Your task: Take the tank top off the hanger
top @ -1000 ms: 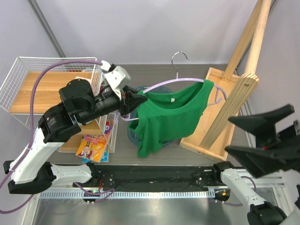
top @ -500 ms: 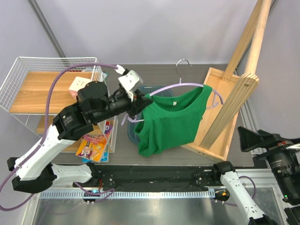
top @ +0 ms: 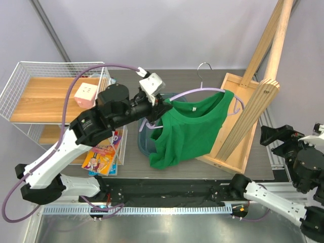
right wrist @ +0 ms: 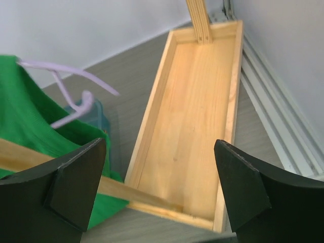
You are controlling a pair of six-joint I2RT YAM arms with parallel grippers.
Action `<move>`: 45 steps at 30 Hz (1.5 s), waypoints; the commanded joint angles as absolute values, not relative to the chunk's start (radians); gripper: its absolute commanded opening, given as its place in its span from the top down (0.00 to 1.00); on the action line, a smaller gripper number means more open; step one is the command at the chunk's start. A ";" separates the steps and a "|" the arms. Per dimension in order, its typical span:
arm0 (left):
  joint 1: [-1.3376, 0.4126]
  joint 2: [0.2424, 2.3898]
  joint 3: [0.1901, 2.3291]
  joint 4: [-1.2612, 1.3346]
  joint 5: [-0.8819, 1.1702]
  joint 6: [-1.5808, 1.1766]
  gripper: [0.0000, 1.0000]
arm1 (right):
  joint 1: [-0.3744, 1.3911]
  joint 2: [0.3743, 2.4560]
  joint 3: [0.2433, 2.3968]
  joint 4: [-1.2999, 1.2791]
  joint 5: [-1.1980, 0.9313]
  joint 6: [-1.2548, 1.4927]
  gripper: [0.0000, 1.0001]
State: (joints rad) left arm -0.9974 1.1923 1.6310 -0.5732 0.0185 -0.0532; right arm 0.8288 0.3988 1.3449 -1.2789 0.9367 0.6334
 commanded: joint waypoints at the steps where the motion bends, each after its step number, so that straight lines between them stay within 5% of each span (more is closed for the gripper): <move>1: -0.960 1.265 1.680 -0.456 0.038 -0.067 1.00 | 1.024 0.475 1.379 -1.160 1.293 0.669 0.06; 5: -0.921 1.328 1.697 -0.448 0.094 -0.084 1.00 | 1.303 0.466 1.423 -1.247 1.461 0.823 0.11; 7: -0.919 1.341 1.704 -0.440 0.095 -0.081 1.00 | 1.449 0.413 1.445 -1.359 1.540 0.920 0.27; 10: -0.914 1.335 1.700 -0.439 0.104 -0.084 1.00 | 1.517 0.396 1.387 -1.211 1.575 0.742 0.20; 16: -0.916 1.312 1.703 -0.457 0.114 -0.103 1.00 | 1.444 0.639 1.448 -1.511 1.525 0.982 0.08; 22: -0.916 1.279 1.701 -0.495 0.097 -0.098 1.00 | 1.241 0.651 1.578 -1.397 1.373 0.752 0.04; 24: -0.916 1.264 1.683 -0.482 0.100 -0.106 1.00 | 1.241 0.541 1.565 -1.123 1.179 0.558 0.04; 29: -0.914 1.258 1.686 -0.485 0.107 -0.117 1.00 | 1.226 0.413 1.554 -0.902 0.918 0.453 0.04; 33: -0.914 1.243 1.692 -0.498 0.104 -0.110 1.00 | 1.161 0.449 1.549 -0.781 0.413 0.408 0.04; 45: -0.914 1.169 1.678 -0.568 0.077 -0.087 1.00 | 0.336 0.663 1.674 -0.593 -0.708 0.558 0.00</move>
State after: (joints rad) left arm -0.9150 1.2381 1.6524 -0.6216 0.0792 -0.0956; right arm 0.5293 0.6144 1.6829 -0.7635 -0.2321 0.4232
